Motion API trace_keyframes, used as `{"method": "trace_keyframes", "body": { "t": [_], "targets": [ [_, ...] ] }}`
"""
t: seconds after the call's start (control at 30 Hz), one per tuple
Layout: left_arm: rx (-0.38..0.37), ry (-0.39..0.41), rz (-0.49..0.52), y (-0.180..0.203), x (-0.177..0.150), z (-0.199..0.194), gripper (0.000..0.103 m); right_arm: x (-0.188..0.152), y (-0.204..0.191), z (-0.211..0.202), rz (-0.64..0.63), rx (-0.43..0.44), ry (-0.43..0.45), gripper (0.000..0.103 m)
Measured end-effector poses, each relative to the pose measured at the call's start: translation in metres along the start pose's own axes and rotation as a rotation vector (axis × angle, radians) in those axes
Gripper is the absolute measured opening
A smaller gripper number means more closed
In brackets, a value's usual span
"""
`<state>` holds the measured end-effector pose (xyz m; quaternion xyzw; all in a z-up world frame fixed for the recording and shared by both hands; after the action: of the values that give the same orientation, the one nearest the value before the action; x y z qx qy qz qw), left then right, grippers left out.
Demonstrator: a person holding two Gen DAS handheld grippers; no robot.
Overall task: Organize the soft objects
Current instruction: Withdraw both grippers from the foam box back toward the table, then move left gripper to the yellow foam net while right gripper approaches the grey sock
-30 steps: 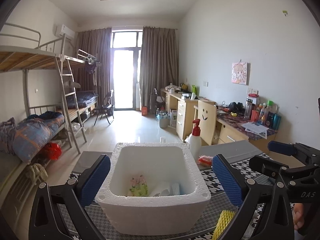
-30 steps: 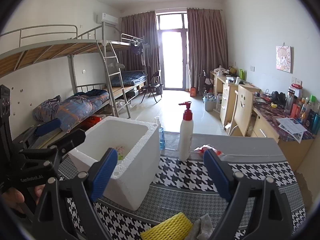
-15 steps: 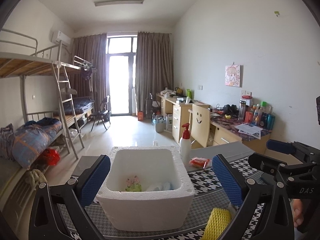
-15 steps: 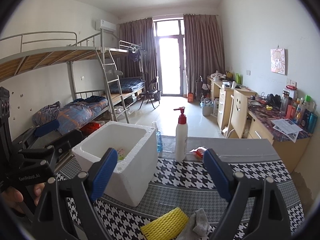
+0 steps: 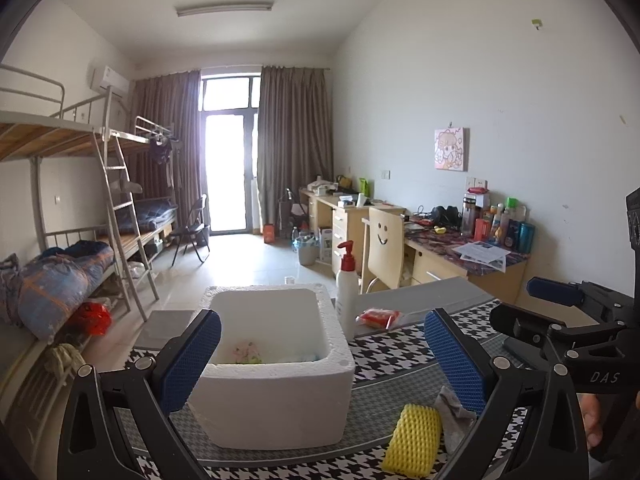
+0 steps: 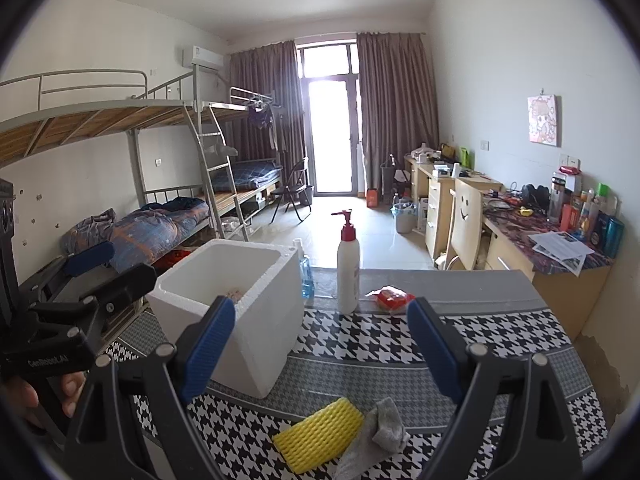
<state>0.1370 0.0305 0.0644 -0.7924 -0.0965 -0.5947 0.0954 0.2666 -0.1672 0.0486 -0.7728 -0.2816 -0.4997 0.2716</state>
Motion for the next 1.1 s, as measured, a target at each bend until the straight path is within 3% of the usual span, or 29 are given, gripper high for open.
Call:
{"method": "trace_keyframes", "body": {
  "t": [1.1],
  "targets": [
    [-0.106,-0.041,0.021,0.030,-0.040,-0.010,0.102,-0.046,0.025,-0.021,0.060,-0.088,-0.014,0.091]
  ]
}}
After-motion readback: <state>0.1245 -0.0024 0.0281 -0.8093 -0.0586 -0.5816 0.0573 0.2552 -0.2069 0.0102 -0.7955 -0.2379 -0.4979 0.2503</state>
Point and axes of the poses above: each gripper's, at about its wrist camera, not at the fingertips, and z roughly the way its jaws point, y to its right, x to its top, the point moved 3 cm from there along z, roughly the way its jaws point, and after that the axes turned 11 degrees about x, right-handed, at the moved point
